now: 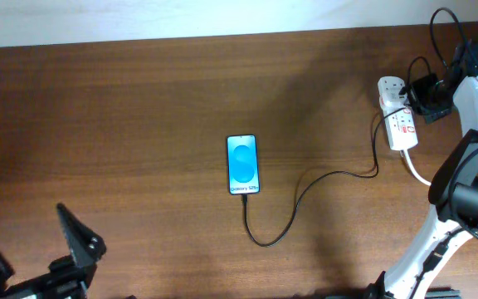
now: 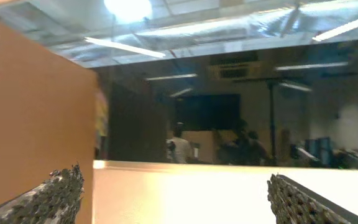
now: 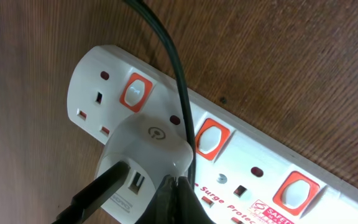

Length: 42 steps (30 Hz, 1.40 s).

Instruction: Plug charger to phone and switch on socket

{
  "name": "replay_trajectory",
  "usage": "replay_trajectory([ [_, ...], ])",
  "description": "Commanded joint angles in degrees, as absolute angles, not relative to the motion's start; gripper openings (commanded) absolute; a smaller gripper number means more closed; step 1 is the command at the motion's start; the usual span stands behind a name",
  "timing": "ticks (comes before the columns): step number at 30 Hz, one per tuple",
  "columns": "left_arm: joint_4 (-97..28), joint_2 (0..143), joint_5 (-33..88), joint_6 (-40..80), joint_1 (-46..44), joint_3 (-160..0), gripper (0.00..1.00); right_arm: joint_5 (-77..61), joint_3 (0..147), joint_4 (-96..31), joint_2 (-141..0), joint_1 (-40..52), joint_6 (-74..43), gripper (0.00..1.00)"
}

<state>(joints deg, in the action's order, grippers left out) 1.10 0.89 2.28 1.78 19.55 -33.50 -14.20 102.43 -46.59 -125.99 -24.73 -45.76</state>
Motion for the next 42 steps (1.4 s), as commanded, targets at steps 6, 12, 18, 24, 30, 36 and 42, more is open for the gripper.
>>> replay_trajectory([
  [6,1.2,0.3,6.5,2.4,19.9,-32.9,0.99,-11.6,103.5,-46.4,-129.3,-25.1,-46.6,0.04],
  [12,1.3,0.3,10.0,2.4,19.9,-32.4,0.99,-14.3,103.5,-45.6,-129.5,-25.1,-46.9,0.04],
  [18,0.8,0.3,10.3,6.0,19.9,-31.7,0.99,-15.9,104.6,-44.4,-129.6,-25.1,-47.5,0.04],
  [24,0.6,0.3,10.3,6.5,19.9,-31.5,0.99,-15.9,104.2,-46.7,-135.4,-22.8,-47.5,0.04],
  [30,0.6,0.3,10.3,14.3,19.2,-32.3,0.99,-15.9,104.2,-51.3,-137.4,-21.6,-44.9,0.04],
  [36,0.4,0.3,10.3,14.3,11.3,-34.4,0.99,-4.6,104.2,-65.6,-128.5,-25.3,-34.5,0.04],
  [42,0.6,0.3,10.3,14.3,4.8,-35.8,0.99,8.6,104.2,-71.1,-104.4,-26.0,-31.4,0.04],
])
